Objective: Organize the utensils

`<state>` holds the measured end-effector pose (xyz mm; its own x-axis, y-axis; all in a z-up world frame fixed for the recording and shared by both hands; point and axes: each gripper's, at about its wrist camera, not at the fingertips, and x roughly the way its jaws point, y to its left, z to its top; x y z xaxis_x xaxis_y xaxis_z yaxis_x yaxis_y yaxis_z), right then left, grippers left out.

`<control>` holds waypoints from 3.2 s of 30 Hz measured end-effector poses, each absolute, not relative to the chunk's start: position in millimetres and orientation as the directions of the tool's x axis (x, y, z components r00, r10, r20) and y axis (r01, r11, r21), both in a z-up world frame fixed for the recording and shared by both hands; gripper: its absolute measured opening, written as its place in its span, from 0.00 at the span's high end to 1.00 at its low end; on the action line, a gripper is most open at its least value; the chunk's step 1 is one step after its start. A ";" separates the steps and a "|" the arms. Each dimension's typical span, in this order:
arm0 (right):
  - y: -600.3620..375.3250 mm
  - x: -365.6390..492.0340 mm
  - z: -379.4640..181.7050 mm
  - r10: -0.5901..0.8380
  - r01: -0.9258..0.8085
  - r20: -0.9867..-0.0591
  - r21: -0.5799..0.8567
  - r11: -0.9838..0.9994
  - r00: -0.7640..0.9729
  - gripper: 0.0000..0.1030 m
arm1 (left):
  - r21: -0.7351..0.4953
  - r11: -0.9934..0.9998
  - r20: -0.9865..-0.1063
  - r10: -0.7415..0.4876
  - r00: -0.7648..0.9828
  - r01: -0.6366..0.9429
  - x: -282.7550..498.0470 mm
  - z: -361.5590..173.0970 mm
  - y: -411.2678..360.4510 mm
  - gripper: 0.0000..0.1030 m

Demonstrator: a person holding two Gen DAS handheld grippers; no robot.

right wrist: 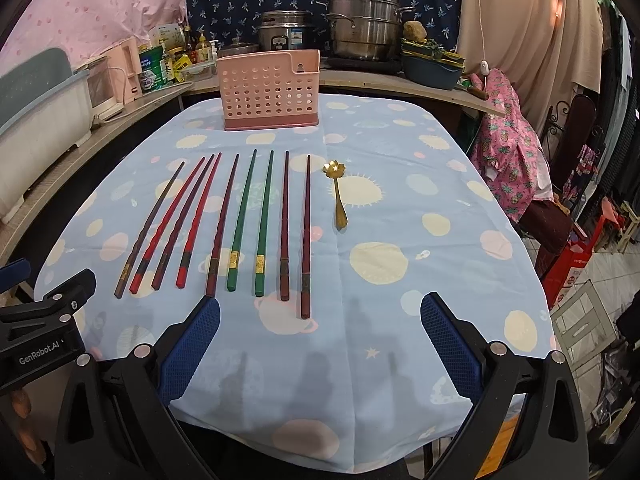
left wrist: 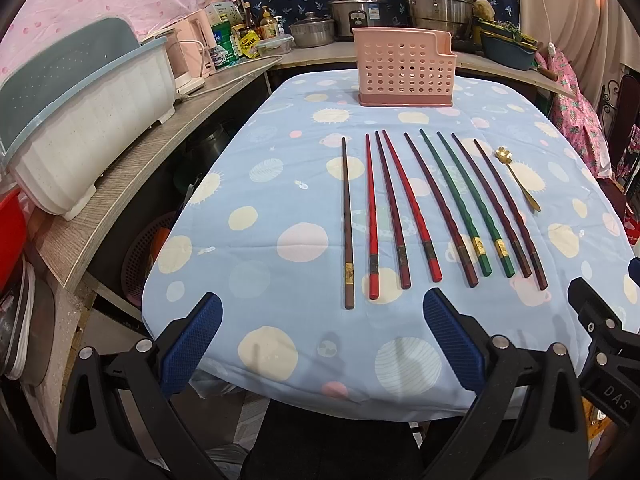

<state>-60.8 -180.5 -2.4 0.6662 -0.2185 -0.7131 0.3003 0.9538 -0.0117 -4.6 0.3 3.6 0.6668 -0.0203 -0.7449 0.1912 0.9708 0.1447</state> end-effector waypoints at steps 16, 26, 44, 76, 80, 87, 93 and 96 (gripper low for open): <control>-180.4 -61.9 -0.6 -0.215 0.298 -0.712 -0.009 0.955 0.669 0.06 | 0.142 0.971 -0.744 -0.021 0.667 0.190 -5.9 5.2 -0.1 0.07; -179.7 -62.4 -0.3 -0.215 0.298 -0.711 -0.007 0.954 0.670 0.06 | 0.141 0.972 -0.743 -0.023 0.669 0.190 -6.7 5.5 0.3 0.07; -176.5 -62.6 1.1 -0.216 0.298 -0.708 -0.008 0.955 0.673 0.06 | 0.142 0.972 -0.743 -0.022 0.669 0.189 -6.9 5.3 0.3 0.07; -175.4 -63.2 1.2 -0.215 0.297 -0.705 -0.007 0.955 0.676 0.06 | 0.140 0.972 -0.741 -0.023 0.671 0.189 -8.4 6.0 0.1 0.07; -175.2 -62.7 2.4 -0.216 0.299 -0.704 -0.007 0.954 0.676 0.06 | 0.126 0.974 -0.746 -0.031 0.666 0.187 -9.0 7.0 0.5 0.07; -179.5 -58.9 2.0 -0.219 0.312 -0.710 0.001 0.950 0.670 0.07 | 0.062 0.986 -0.775 -0.051 0.630 0.156 6.9 -1.0 16.7 0.07; -188.5 -51.4 -5.7 -0.223 0.325 -0.720 0.004 0.946 0.657 0.07 | 0.041 0.990 -0.795 -0.051 0.605 0.136 26.9 -14.7 25.0 0.11; -192.6 -47.5 -9.4 -0.224 0.332 -0.727 0.005 0.943 0.649 0.07 | 0.045 0.989 -0.806 -0.047 0.590 0.140 36.8 -23.8 23.6 0.14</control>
